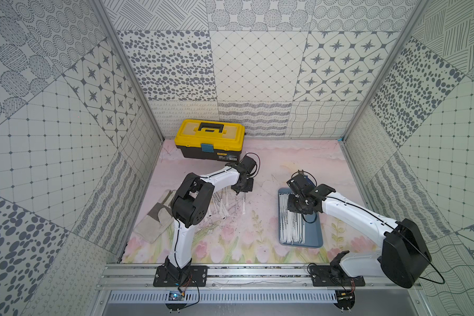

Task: Put the straws into the storage box
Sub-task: Move the straw to the center of the board, then pick up the straw from the center of the board.

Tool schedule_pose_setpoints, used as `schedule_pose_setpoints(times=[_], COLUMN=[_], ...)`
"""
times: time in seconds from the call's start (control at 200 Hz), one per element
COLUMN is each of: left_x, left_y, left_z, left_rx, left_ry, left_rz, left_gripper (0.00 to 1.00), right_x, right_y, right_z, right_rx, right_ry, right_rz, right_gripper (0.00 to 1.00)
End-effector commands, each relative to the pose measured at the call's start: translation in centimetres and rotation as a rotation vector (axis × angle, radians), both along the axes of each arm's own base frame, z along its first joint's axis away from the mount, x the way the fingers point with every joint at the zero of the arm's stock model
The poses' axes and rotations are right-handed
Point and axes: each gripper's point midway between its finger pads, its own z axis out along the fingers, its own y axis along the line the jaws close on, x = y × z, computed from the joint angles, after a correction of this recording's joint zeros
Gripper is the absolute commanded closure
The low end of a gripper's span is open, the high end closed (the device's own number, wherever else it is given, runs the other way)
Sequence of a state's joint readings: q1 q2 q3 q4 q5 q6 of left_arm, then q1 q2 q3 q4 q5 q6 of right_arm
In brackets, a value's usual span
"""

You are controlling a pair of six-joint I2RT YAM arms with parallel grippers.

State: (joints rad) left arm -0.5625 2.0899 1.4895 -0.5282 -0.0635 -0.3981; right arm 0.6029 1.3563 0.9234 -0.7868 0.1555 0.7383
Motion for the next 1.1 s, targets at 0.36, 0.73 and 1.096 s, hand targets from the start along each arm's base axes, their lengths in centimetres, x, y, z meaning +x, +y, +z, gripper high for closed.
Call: schedule_pose_setpoints(times=[0.36,0.73,1.096], left_x=[-12.7,-11.7,-11.4], left_y=[-3.8,8.8,10.1], left_z=[5.6,10.3,10.9], left_rx=[-0.486,-0.243,-0.263], left_ry=[0.177,-0.103,-0.147], left_rz=[0.09,0.221,0.249], left_gripper=[0.73,0.65,0.64], right_x=[1.0,0.1,0.4], right_y=[8.0,15.8,19.7], right_z=[0.1,-2.4,-5.6], right_rx=[0.078,0.09,-0.005], right_ry=[-0.023,0.03,0.055], right_rz=[0.118,0.243,0.275], right_gripper=[0.73,0.71,0.72])
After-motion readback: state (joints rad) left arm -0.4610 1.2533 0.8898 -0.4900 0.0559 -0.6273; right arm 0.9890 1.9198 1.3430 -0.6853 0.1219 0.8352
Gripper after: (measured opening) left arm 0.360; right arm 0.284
